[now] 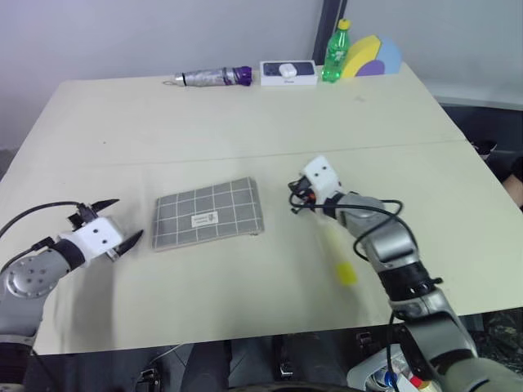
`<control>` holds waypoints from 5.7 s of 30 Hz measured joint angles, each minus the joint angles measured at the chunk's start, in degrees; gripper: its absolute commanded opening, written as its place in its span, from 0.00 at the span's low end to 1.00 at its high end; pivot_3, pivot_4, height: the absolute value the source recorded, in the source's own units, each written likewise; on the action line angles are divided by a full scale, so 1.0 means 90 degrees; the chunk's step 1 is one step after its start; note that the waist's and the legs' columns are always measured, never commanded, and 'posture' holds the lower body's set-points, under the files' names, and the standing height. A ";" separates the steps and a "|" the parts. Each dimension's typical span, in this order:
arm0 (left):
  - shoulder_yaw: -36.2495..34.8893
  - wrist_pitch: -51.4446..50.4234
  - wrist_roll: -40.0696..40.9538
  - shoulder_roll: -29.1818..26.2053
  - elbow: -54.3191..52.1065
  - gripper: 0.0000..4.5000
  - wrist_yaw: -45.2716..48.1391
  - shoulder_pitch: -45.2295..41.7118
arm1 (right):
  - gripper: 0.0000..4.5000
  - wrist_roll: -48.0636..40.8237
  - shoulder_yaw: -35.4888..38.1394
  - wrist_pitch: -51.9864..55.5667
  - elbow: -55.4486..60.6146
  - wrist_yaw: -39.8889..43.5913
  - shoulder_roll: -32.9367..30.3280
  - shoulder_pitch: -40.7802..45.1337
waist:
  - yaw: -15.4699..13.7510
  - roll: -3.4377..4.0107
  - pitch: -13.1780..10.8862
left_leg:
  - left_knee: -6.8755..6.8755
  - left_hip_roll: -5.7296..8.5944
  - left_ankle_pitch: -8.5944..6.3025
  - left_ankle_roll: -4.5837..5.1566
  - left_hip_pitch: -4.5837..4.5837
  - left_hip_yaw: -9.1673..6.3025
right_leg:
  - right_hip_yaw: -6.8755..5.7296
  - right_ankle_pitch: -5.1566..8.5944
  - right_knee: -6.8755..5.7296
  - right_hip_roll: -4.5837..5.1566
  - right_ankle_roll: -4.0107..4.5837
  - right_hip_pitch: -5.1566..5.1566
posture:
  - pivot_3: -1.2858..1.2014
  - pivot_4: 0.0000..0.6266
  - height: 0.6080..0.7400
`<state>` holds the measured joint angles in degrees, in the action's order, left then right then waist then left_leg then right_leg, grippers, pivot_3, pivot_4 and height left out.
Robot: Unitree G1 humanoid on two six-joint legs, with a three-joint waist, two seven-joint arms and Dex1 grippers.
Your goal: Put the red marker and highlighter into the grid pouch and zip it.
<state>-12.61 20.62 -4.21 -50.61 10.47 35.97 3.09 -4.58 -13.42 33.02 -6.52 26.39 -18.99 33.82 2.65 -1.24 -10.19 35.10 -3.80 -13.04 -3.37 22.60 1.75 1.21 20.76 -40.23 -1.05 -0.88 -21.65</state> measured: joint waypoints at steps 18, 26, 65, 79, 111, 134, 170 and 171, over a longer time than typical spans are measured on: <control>0.1152 0.2816 -0.1020 -0.0452 0.2121 1.00 -0.0124 -0.1614 | 0.01 0.0606 -0.0244 -0.0532 -0.1582 0.0146 0.0773 0.0824 | -0.0023 -0.0001 0.0009 | 0.0006 0.0006 -0.0001 0.0002 -0.0010 0.0015 | -0.0001 -0.0016 -0.0002 0.0018 -0.0013 0.0009 | 0.52 0.24 1.00; 0.1712 0.3674 -0.1054 -0.0192 0.2779 1.00 -0.0032 -0.2336 | 0.01 0.0775 -0.0413 -0.0578 -0.1840 0.0293 0.1172 0.1050 | -0.0041 0.0000 0.0011 | 0.0007 0.0009 -0.0001 0.0002 -0.0005 0.0020 | -0.0003 -0.0018 -0.0001 0.0025 -0.0016 0.0008 | 0.52 0.24 1.00; 0.1291 0.3335 -0.0097 -0.0256 0.0600 1.00 -0.0129 -0.0187 | 0.01 0.0976 -0.0477 -0.0351 -0.1817 0.0386 0.1470 0.1105 | 0.0140 -0.0003 0.0013 | 0.0002 0.0011 -0.0001 0.0003 -0.0004 0.0028 | 0.0003 -0.0021 0.0001 0.0033 -0.0024 0.0002 | 0.52 0.24 1.00; 0.1045 0.3858 -0.0649 0.0035 0.0418 0.11 -0.0880 -0.0192 | 0.00 0.0981 -0.0482 -0.0308 -0.1642 0.0424 0.1427 0.0971 | 0.0138 -0.0004 0.0014 | 0.0002 0.0011 -0.0001 0.0003 -0.0001 0.0028 | 0.0003 -0.0021 0.0002 0.0034 -0.0024 0.0001 | 0.52 0.24 1.00; 0.1510 -0.2748 0.1898 0.2382 -0.2730 0.00 -0.0994 -0.0966 | 0.98 -0.0844 0.1382 0.0887 0.1502 0.1266 -0.0733 0.0250 | -0.0021 -0.0010 0.0011 | 0.0044 0.0010 0.0002 -0.0001 0.0095 0.0031 | 0.0027 -0.0040 0.0005 0.0013 -0.0055 -0.0076 | 0.52 0.24 1.00; 0.1586 -0.2577 0.1266 0.2719 -0.2729 0.00 -0.0737 -0.0942 | 0.01 -0.1015 0.0975 0.1178 0.1221 0.0682 -0.0006 0.0646 | -0.0021 -0.0010 0.0011 | 0.0046 0.0009 0.0002 -0.0001 0.0097 0.0032 | 0.0030 -0.0042 0.0006 0.0012 -0.0057 -0.0077 | 0.52 0.24 1.00; 0.1804 -0.2529 0.0722 0.2900 -0.2800 0.00 -0.0716 -0.0888 | 0.30 -0.0764 0.0146 0.2031 0.2033 0.0673 -0.0997 0.0511 | -0.0022 -0.0012 0.0012 | 0.0063 0.0009 0.0001 0.0000 0.0099 0.0027 | 0.0030 -0.0045 0.0004 0.0010 -0.0063 -0.0073 | 0.52 0.24 1.00; 0.1828 -0.2525 0.0644 0.2903 -0.2792 0.00 -0.0741 -0.0907 | 0.41 -0.0785 0.0207 0.2046 0.2033 0.0680 -0.0986 0.0518 | -0.0021 -0.0012 0.0012 | 0.0063 0.0009 0.0001 0.0000 0.0100 0.0027 | 0.0030 -0.0045 0.0004 0.0010 -0.0064 -0.0073 | 0.52 0.24 1.00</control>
<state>3.84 -2.10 1.59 -24.48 -14.66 29.31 -5.07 -11.64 -11.55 51.43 11.78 32.51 -27.86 38.48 2.47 -1.35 -10.09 35.67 -3.72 -13.03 -3.37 23.50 1.99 1.48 20.35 -40.20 -0.96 -1.45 -22.31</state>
